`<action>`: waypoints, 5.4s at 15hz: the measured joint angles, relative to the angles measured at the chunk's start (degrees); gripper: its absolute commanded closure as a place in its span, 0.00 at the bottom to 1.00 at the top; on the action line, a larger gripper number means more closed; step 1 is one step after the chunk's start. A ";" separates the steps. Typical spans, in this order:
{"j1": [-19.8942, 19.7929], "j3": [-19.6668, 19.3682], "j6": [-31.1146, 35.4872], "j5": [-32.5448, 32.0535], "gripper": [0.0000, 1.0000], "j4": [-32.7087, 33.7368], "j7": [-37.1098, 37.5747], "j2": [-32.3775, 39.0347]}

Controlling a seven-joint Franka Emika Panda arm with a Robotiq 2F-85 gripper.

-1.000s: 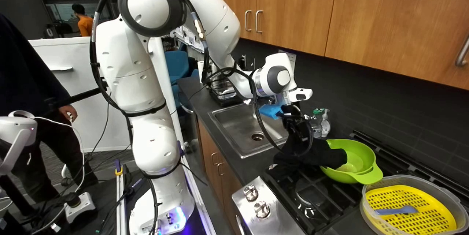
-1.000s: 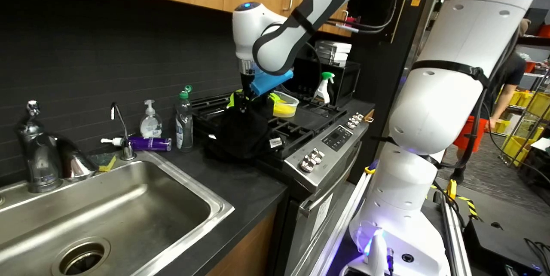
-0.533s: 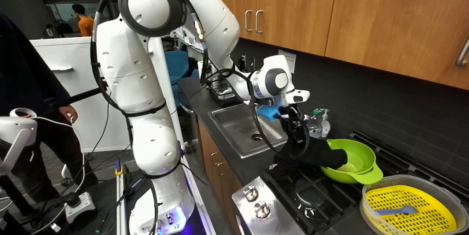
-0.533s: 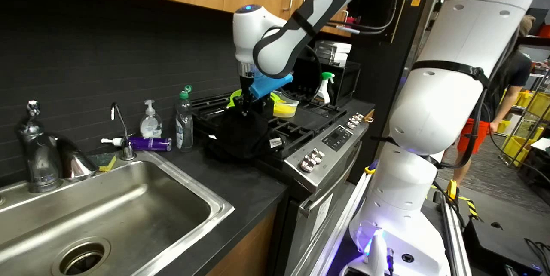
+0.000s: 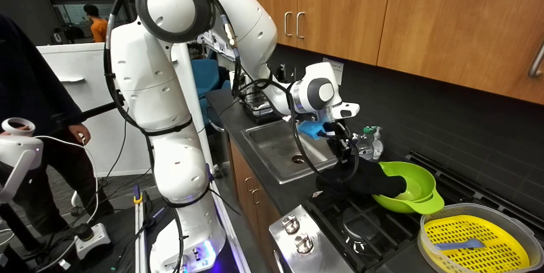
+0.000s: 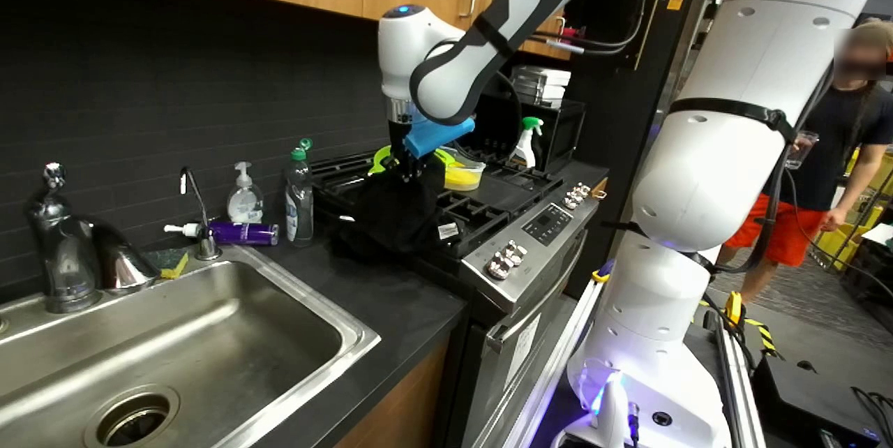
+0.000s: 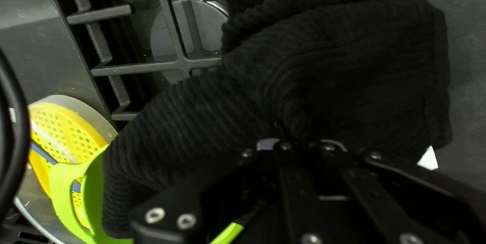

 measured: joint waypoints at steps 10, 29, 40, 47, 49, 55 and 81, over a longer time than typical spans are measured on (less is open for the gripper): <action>-2.24 -0.46 -1.55 0.20 0.98 2.53 -0.69 -12.20; -13.13 -0.41 -12.48 0.39 0.98 3.39 -1.96 -33.21; -17.78 -0.61 -16.20 0.21 0.98 2.97 -1.90 -35.58; -23.78 -2.89 -18.80 -3.08 0.98 3.14 -1.42 -36.20; -23.56 -2.15 -19.06 -3.25 0.98 3.11 -1.18 -36.44; -13.65 9.00 -19.87 -3.04 0.98 2.55 2.66 -35.70; -16.58 -3.85 -21.28 -6.44 0.94 5.42 4.11 -30.50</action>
